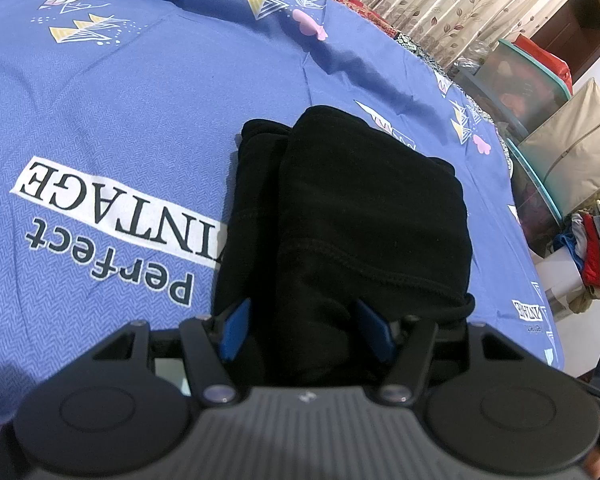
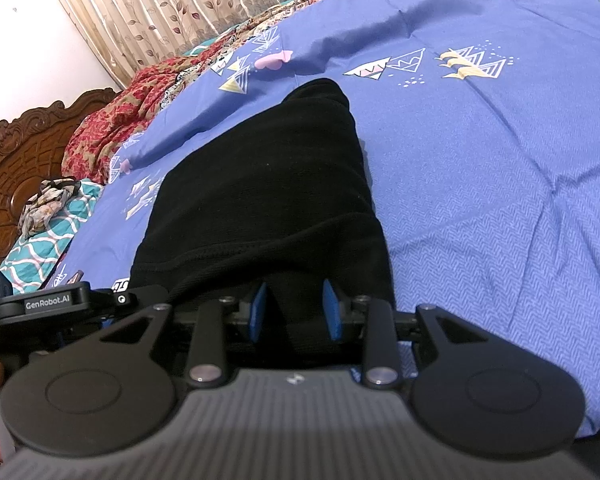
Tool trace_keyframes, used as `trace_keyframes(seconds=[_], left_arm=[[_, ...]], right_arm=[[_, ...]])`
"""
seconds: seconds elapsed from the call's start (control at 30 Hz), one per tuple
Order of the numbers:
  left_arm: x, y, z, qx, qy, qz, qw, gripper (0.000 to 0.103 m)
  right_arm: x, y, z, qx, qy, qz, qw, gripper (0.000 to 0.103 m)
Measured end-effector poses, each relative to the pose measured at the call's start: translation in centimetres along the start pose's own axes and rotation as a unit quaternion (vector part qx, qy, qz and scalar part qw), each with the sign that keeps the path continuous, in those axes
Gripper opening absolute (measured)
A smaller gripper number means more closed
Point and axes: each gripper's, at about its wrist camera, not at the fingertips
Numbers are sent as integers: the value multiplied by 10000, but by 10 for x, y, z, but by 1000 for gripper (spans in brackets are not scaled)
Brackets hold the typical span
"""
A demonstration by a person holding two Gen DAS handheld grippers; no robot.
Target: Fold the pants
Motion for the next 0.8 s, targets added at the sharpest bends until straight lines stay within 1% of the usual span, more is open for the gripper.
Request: trace_keyframes(seconds=[0.8], left_arm=[[1,0,1,29,43,-5,10000,59]], right_arm=[[-1,-2,3,44,57,29,10000,34]])
Point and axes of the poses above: each gripper's, at about its wrist camera, not at the fingertips, and x roughly the way its jaws point, z to its right, y to its top, and after that the axes turned 3 degrees about -y, right-handed
